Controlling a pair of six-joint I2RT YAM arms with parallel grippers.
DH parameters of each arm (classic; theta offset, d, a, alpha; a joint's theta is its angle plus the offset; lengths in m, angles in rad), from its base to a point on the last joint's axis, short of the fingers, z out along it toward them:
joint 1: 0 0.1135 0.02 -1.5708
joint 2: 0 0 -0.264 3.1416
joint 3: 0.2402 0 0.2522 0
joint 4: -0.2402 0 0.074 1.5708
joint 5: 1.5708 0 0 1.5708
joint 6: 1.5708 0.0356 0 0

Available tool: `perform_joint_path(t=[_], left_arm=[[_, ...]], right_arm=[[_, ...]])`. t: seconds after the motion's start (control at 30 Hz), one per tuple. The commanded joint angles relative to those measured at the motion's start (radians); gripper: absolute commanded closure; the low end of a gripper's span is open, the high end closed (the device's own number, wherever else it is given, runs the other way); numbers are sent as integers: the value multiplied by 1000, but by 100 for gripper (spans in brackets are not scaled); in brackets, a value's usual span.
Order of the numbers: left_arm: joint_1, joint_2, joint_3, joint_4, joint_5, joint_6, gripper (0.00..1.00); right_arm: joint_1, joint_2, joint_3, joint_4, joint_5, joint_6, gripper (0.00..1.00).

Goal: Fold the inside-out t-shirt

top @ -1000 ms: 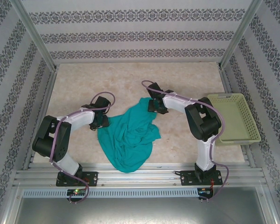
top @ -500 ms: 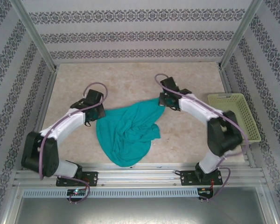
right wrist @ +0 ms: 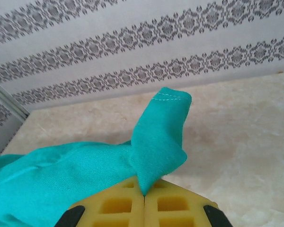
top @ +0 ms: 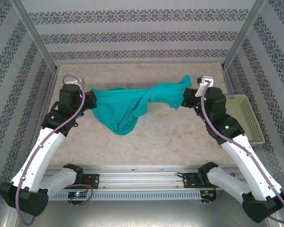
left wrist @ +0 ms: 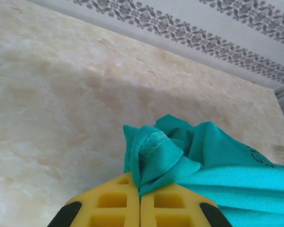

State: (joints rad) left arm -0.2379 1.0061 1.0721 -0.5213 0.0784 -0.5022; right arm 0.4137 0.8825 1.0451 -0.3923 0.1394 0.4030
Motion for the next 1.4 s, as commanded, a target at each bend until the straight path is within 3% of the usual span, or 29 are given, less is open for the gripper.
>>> perform_joint_path(t=[0.0, 0.1, 0.2, 0.27, 0.33, 0.43, 0.6, 0.7, 1.0, 1.1, 1.27, 1.37], left_arm=[[25, 73, -43, 0, 87, 23, 87], [25, 215, -66, -11, 139, 13, 74], [24, 399, -46, -57, 96, 13, 63], [25, 472, -32, -77, 89, 12, 41], [6, 459, -48, -65, 81, 13, 26], [-45, 380, -104, -49, -4, 9, 17], [-95, 354, -205, -19, -49, 6, 20], [-132, 421, -192, -43, -120, 7, 26], [-144, 648, -155, 44, -93, -46, 42], [-142, 684, -140, 65, -108, -56, 54], [-141, 656, -155, 119, -56, -64, 64], [-142, 588, -181, 138, -34, -89, 62]], right_arm=[[-30, 2, -72, -54, 31, 5, 100], [-30, 17, -176, -33, 9, 59, 100], [-30, 42, -235, -30, -6, 93, 100], [-29, 47, -239, -36, -20, 100, 100], [-28, 43, -225, -49, -34, 97, 100], [-27, 34, -191, -77, -24, 81, 100], [-26, 30, -175, -101, -24, 80, 100], [-27, 16, -172, -114, -13, 84, 100], [-30, -28, -149, -159, -23, 80, 100], [-30, -40, -163, -158, -29, 83, 100], [-32, -55, -172, -177, -2, 77, 100], [-32, -65, -174, -182, 10, 76, 100]])
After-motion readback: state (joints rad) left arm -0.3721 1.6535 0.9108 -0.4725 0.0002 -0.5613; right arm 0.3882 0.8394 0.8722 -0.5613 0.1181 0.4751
